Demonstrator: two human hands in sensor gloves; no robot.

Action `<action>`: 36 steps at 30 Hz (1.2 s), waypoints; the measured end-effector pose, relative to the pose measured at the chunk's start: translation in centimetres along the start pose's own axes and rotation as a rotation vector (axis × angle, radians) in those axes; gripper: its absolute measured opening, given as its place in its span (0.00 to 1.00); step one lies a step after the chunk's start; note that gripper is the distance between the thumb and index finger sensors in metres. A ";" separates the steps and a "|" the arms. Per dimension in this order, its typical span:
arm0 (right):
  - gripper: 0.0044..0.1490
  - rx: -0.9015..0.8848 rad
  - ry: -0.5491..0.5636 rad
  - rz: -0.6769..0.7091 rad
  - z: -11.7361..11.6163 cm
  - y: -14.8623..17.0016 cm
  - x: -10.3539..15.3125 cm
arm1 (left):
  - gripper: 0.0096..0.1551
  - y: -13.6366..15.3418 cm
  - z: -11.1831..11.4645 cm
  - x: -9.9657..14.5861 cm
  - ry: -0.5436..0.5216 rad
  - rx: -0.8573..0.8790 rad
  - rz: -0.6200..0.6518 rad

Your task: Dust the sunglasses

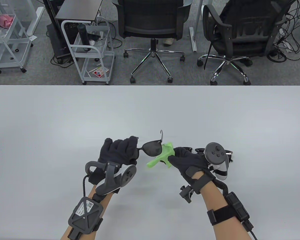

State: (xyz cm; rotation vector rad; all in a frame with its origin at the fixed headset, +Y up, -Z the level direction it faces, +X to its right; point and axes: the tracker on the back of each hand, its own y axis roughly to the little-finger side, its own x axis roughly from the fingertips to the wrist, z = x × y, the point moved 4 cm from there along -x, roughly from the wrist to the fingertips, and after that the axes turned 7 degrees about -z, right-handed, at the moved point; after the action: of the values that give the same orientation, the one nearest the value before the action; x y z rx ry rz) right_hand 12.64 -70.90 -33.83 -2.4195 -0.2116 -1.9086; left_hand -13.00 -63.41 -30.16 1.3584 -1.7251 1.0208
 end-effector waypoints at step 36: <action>0.25 -0.095 0.144 0.184 0.2 -2.5 1.6 | 0.58 -1.4 -1.8 0.6 -0.074 0.019 0.016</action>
State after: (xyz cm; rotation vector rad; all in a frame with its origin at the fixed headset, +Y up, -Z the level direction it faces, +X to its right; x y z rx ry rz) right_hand 12.90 -68.32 -32.40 -2.2529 0.1072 -2.0386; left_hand -11.61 -62.29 -28.63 1.4133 -1.7869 1.0095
